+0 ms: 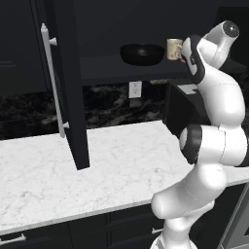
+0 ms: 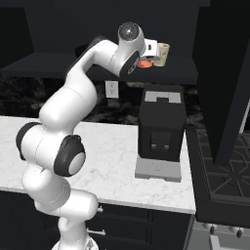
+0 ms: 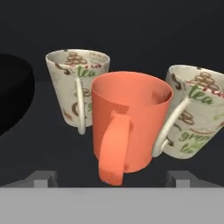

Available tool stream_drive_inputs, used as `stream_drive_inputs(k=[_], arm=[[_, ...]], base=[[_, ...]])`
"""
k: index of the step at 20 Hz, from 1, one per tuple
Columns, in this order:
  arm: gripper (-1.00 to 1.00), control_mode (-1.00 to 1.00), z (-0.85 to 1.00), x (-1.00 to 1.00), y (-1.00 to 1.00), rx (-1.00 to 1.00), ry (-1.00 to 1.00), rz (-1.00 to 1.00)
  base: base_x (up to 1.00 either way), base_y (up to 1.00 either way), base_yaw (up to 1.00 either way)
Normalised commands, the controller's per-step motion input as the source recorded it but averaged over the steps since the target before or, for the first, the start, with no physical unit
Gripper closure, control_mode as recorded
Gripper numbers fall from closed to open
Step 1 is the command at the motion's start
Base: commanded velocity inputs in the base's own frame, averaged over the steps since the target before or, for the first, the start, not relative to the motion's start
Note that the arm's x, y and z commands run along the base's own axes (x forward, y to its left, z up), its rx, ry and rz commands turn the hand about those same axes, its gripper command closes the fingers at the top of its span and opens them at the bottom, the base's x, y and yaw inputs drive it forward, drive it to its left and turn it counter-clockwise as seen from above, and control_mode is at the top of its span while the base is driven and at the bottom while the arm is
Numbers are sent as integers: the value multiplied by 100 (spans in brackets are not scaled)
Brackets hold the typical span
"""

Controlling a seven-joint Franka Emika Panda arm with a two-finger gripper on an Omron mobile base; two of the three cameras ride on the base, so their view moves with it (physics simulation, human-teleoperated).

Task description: Gather all objects into one cabinet and sort the glasses and bowls to opposite sides.

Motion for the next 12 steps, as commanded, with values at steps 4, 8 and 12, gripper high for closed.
stream_drive_inputs(k=[4, 8, 12], arm=[[-100, -100, 11, -33, 5, 0, -1, 1], [-100, -100, 20, -77, 0, 0, 1, 0], [-100, -100, 53, -93, 2, 0, 11, 0]], base=[[0, 0, 0], [0, 0, 0], [0, 0, 0]])
